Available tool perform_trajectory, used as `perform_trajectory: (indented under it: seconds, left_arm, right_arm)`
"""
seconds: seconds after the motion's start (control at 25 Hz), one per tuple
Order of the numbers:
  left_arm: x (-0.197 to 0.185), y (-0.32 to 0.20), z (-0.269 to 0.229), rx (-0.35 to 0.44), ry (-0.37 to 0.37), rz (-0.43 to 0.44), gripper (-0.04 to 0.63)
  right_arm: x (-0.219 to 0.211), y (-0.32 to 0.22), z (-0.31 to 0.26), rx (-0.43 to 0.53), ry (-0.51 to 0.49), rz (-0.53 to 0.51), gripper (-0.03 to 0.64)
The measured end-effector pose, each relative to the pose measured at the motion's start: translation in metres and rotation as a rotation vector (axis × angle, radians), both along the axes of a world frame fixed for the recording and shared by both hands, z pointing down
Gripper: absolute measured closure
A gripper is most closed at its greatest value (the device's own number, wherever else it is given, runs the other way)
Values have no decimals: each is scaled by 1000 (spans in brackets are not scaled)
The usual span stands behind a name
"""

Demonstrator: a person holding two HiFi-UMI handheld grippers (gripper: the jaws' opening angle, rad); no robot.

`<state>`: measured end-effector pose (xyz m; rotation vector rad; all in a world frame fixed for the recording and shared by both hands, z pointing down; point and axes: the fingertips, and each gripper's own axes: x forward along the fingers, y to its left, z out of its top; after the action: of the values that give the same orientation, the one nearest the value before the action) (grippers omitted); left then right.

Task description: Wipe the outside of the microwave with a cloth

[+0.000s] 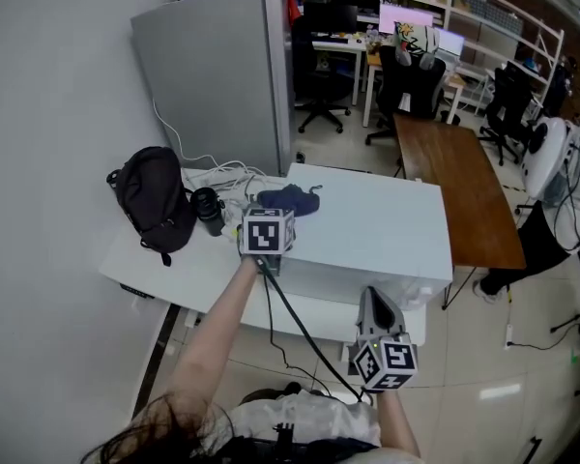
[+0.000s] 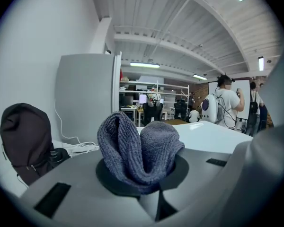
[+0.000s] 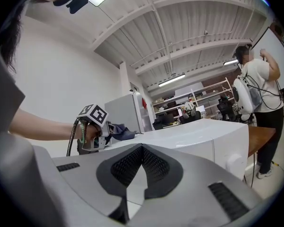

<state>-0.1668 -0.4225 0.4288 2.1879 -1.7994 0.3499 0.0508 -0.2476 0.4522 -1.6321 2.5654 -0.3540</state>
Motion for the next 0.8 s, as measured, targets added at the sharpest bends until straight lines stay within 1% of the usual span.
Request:
perform_trajectory:
  seconds: [0.12,0.16,0.24,0.28,0.36,0.44,0.48,0.56,0.64,0.76,0.8]
  left_arm:
    - [-9,0,-1,8,3,-16,546]
    - [-8,-2,-5,28,7,-10,546]
    - [3,-9,-21,93,10,11,546]
    - [17,-12,-33,132,14,34,546]
    - [57,-20,-59,202,29,108,546]
    - [107,-28,-79,244,57,202,546]
    - [134,-31,-86,252,70,253,546]
    - [189,-38,-90,241,88,356,546]
    - [239,-43,-84,203,118,450,546]
    - [297,-46,-66,114,184,540,546]
    - [312,-47,-60,88,189,564,546]
  right_arm:
    - [-2,-2,-1,1,0,4,594]
    - [-1,-2,-1,0,-1,10,594]
    - [5,-2,1,-5,0,30,594]
    - [9,-2,3,-9,2,41,594]
    - [18,-2,7,-16,7,65,594]
    - [27,0,9,-20,10,91,594]
    - [33,0,8,-19,12,105,594]
    - [47,1,6,-14,21,141,594]
    - [65,0,2,-3,32,187,594]
    - [92,0,-2,9,43,247,594]
    - [98,0,-3,10,46,258,594]
